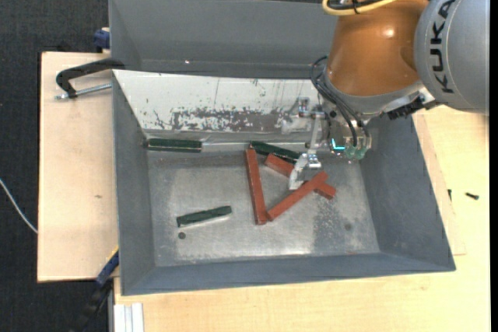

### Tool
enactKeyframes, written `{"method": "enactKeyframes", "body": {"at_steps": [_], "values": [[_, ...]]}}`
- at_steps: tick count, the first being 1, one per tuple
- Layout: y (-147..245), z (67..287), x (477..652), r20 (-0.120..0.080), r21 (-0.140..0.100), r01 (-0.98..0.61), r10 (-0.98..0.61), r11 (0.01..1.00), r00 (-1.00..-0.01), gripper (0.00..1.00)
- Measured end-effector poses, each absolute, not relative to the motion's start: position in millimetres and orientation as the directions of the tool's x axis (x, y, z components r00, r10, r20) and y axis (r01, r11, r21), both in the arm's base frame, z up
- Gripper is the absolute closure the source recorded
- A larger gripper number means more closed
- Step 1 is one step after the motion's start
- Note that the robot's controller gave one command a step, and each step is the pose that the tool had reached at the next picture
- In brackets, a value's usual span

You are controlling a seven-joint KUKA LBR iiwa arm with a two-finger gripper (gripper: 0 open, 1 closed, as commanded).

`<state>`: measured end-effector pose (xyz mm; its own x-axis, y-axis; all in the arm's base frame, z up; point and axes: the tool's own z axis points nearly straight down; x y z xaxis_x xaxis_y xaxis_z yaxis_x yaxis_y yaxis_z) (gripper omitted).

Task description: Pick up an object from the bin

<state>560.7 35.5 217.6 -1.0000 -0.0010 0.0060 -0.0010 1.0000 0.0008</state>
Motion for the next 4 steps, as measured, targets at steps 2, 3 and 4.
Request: {"method": "enactKeyframes", "body": {"at_steps": [2,3,4], "values": [[9.0,168.5,566.3,-0.008,0.001,-0.057,-0.056,0.998,-0.998,0.00],[-50.2,132.6,564.1,0.001,0.002,-0.158,-0.158,0.987,-0.987,0.00],[-54.4,104.4,558.1,-0.001,-0.005,-0.207,-0.207,0.978,-0.978,0.00]]}}
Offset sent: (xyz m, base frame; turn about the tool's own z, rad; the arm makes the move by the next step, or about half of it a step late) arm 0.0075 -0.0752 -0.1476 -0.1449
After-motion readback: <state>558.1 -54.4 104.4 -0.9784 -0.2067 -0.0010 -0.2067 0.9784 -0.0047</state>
